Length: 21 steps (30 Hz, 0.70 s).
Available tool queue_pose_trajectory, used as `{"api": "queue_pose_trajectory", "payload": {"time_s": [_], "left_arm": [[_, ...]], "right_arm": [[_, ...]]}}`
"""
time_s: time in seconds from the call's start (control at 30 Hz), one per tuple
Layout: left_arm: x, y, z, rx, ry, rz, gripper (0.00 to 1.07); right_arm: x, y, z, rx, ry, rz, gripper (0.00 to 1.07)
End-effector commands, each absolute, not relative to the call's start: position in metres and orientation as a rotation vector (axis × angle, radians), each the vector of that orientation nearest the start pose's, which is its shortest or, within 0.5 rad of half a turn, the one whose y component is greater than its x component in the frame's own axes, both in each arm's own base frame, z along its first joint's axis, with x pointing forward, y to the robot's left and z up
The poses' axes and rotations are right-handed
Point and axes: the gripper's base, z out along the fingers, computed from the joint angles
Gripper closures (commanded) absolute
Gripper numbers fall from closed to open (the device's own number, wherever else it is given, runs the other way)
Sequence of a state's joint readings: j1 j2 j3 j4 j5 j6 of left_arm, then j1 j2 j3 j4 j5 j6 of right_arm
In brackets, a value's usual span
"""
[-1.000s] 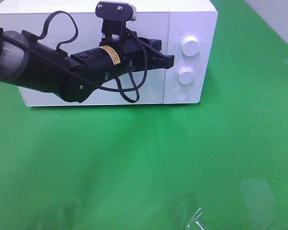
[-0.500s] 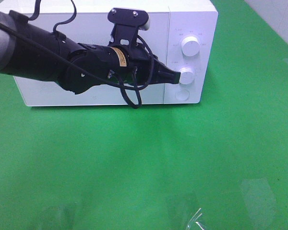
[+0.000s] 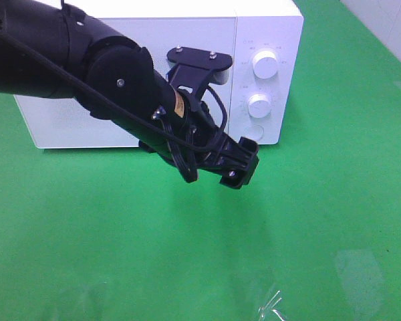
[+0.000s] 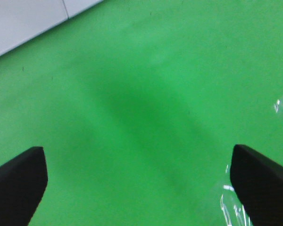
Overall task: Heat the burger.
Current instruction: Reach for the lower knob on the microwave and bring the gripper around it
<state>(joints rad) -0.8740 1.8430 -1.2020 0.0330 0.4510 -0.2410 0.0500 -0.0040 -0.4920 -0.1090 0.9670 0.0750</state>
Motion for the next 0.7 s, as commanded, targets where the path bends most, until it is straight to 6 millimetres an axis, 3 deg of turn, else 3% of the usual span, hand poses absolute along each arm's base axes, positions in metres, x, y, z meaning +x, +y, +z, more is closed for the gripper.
{"api": "queue_pose_trajectory", "payload": {"time_s": [0.03, 0.17, 0.23, 0.5, 0.57, 0.67, 0.7], "left_arm": [[0.242, -0.290, 0.200, 0.845, 2.569, -0.349, 0.05], [0.233, -0.279, 0.204, 0.882, 2.678, -0.261, 0.05], [0.226, -0.268, 0.216, 0.913, 2.730, -0.199, 0.05], [0.222, -0.250, 0.238, 0.922, 2.736, -0.122, 0.06], [0.233, -0.225, 0.248, 0.838, 2.802, -0.088, 0.06], [0.238, -0.216, 0.249, 0.810, 2.823, -0.078, 0.06], [0.245, -0.200, 0.253, 0.757, 2.863, -0.078, 0.06]], "right_arm": [[-0.005, -0.008, 0.283, 0.027, 1.917, -0.050, 0.38], [-0.005, -0.008, 0.283, 0.027, 1.917, -0.050, 0.38], [-0.005, -0.008, 0.283, 0.027, 1.917, -0.050, 0.38], [-0.005, -0.008, 0.283, 0.027, 1.917, -0.050, 0.38], [-0.005, -0.008, 0.283, 0.027, 1.917, -0.050, 0.38], [-0.005, -0.008, 0.283, 0.027, 1.917, -0.050, 0.38], [-0.005, -0.008, 0.283, 0.027, 1.917, -0.050, 0.38]]}}
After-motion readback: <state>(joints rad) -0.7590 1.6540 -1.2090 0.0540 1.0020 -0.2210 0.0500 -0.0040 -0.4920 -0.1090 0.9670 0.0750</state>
